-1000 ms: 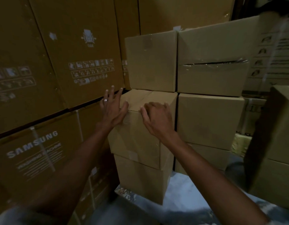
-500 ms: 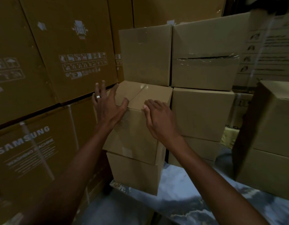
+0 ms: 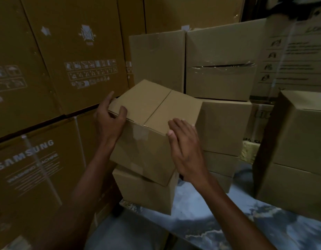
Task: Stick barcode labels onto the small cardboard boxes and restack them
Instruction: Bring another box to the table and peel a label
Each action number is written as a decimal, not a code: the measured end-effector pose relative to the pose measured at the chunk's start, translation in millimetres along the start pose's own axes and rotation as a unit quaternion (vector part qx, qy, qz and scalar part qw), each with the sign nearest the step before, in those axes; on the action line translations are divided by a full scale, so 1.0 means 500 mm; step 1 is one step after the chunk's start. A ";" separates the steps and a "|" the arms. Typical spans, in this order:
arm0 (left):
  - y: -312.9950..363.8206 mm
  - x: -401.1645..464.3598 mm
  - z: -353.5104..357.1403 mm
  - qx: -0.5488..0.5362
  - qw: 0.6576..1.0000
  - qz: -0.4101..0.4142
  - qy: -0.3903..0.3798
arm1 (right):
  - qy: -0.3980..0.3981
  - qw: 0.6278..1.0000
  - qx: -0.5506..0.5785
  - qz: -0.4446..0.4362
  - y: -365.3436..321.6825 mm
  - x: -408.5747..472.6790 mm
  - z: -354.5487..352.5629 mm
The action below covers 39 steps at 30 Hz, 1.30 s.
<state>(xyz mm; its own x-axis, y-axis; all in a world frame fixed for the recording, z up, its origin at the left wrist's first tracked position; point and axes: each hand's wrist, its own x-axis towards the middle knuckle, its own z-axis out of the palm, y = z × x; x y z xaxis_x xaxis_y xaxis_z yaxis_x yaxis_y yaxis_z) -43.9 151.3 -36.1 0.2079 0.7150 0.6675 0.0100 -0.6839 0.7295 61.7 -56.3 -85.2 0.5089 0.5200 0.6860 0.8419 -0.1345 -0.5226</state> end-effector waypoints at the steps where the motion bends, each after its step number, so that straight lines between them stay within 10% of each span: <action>1: 0.002 -0.006 0.001 -0.008 1.000 0.012 0.002 | 0.007 0.998 0.052 0.030 0.002 0.002 -0.013; 6: 0.012 -0.062 -0.002 -0.006 0.998 0.065 -0.007 | 0.035 0.970 0.135 0.199 0.028 0.062 -0.076; 12: 0.004 -0.071 -0.040 0.083 0.989 -0.011 -0.122 | -0.124 0.966 0.048 0.220 0.035 0.143 -0.096; 17: 0.055 0.009 -0.052 0.156 0.922 -0.110 -0.335 | -0.254 0.941 0.020 0.222 0.030 0.182 -0.107; 23: 0.056 0.043 0.007 0.296 0.842 -0.042 -0.449 | -0.280 0.942 -0.070 0.174 0.055 0.179 -0.097; 39: 0.123 -0.139 0.045 0.380 0.852 0.117 -0.341 | -0.143 0.979 -0.033 0.144 0.035 -0.026 -0.182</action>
<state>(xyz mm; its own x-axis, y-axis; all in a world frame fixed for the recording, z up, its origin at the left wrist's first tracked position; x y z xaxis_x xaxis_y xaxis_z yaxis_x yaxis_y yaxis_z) -35.7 56.4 -40.8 0.8083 0.4732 0.3502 0.4670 -0.8777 0.1080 86.2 -142.1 -57.3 0.6638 0.6661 0.3400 0.6854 -0.3599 -0.6330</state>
